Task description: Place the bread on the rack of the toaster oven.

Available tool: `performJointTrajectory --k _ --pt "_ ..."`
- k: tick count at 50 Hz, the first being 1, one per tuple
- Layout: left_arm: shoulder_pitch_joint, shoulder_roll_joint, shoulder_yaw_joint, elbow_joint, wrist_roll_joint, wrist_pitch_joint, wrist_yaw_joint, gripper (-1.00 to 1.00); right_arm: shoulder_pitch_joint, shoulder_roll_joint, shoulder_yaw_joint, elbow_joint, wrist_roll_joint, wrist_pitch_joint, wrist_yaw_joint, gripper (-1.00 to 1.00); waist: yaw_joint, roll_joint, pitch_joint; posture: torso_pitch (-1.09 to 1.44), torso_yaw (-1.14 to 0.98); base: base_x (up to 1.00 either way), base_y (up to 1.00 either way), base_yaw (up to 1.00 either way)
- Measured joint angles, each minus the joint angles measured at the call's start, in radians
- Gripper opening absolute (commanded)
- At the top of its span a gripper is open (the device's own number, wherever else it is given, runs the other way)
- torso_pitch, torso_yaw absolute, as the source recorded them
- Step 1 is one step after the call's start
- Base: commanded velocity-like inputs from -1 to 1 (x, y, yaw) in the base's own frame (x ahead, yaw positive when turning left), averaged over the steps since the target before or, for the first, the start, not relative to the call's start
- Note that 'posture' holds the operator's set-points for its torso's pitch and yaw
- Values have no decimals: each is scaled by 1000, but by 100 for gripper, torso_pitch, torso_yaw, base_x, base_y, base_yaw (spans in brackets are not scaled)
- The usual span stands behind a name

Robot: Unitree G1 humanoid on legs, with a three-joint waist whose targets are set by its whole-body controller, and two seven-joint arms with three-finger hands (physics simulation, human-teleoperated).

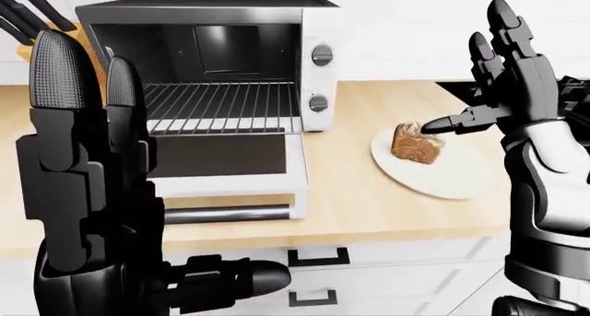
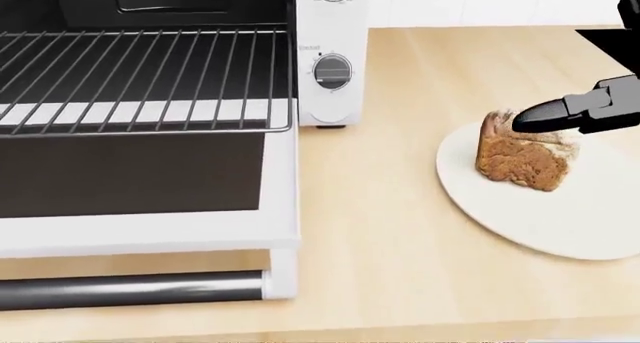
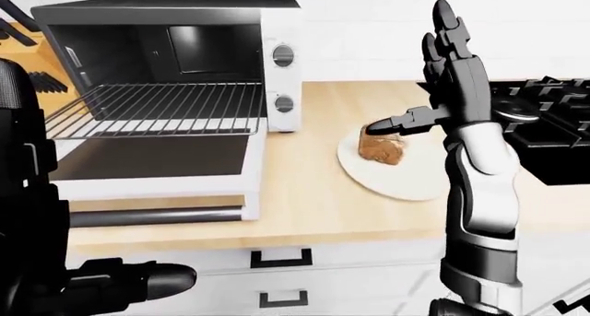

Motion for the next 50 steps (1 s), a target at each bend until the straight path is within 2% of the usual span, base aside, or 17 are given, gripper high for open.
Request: performJointTrajectory --k 7,19,35,44,50 --pt "2 -1 2 0 0 -3 1 100 -7 -12 -1 113 -13 -58 -17 100 -2 0 -1 -20 0 0 0 0" --pt "6 5 -7 1 3 -2 5 100 15 -10 5 140 -22 -72 -7 100 1 1 -2 -20 0 0 0 0" --pt "5 0 -12 1 10 -1 6 100 -16 -41 6 248 -49 -116 6 100 1 -2 -4 -20 0 0 0 0" --pt "8 0 -18 2 14 -1 6 100 -41 -60 5 255 -50 -99 35 100 1 -2 -3 -20 0 0 0 0" --pt "7 -1 -15 1 13 0 8 100 -83 -68 20 356 -70 -149 34 100 0 -4 -5 -20 0 0 0 0"
